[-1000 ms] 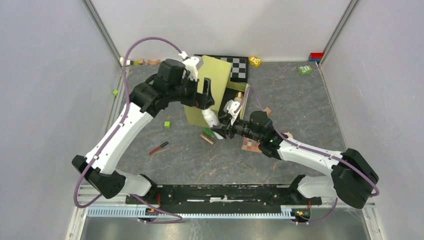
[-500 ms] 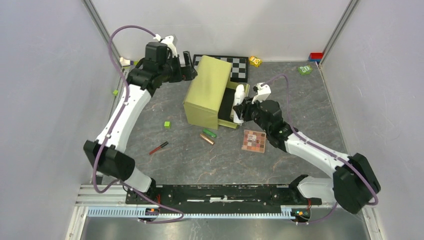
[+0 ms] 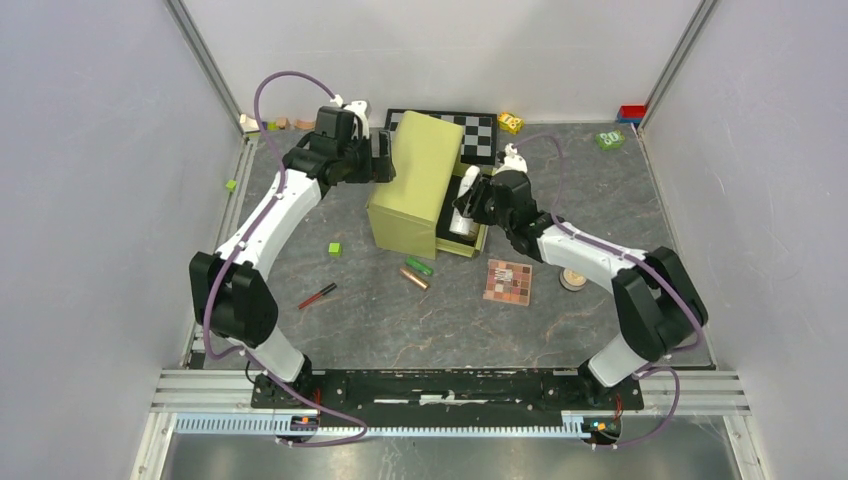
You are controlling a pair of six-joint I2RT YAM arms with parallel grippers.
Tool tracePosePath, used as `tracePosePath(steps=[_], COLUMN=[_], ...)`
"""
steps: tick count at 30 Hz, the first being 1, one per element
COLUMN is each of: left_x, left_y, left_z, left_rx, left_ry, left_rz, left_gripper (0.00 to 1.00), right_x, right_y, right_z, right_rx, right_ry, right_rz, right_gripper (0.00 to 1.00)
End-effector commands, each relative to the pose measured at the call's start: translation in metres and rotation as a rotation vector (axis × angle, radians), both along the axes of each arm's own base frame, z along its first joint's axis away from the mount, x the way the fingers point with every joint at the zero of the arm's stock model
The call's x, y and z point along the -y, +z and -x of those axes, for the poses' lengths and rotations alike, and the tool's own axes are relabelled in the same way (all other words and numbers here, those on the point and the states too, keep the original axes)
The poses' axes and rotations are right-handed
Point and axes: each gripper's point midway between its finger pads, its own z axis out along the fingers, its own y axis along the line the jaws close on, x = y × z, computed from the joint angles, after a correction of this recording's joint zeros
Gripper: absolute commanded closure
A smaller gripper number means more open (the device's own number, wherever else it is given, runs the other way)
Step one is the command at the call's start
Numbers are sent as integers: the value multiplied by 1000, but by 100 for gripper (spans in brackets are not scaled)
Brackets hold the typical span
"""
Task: Organize the makeup
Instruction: Place the makeup in the drawer.
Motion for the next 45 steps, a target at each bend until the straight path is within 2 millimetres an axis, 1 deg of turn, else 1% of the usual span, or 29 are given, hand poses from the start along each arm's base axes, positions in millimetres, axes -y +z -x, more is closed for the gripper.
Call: tracePosePath(steps=[1,4,6,9,12,14,21,25,28,34,37,41,43,45], left_x=[2,5,8,9,8,8,12,13,12,13,14,15,16,15], left_y=[18,13,11,9,10,7,1,-2,-3,-6,-7,-8,-7,-8], left_z=[-1,-2,-1,0,0,0,1,1,2,1,1,1,1,1], left_rx=[118,101,93,88,90,86,68,60,59,51,45,41,42,41], left_ry=[-56,-67,-73,-76,-76,-77,-90,-95,-95,-97,-101,-107,-109,-108], left_rz=[-7,4,12,16,13,10,3,-5,-12,-12,-11,-8,-8,-9], left_gripper=[4,5,6,6,6,6,6,6,6,8,10,11,11,11], right_x=[-5,1,1,-3,-1,1,9,14,20,32,30,20,17,14], right_y=[15,6,2,-4,-9,-9,0,3,8,16,17,17,14,5], right_z=[-19,-26,-32,-35,-35,-35,-37,-39,-43,-62,-72,-87,-96,-100], right_rx=[10,4,-2,-17,-25,-22,6,20,51,106,121,117,104,73], right_ry=[-59,-105,-108,-96,-103,-111,-122,-127,-118,-54,1,71,74,82], right_rz=[-57,-23,-6,10,22,29,71,91,139,275,296,301,307,315], right_gripper=[82,79,77,66,57,50,37,36,39,43,44,47,48,48])
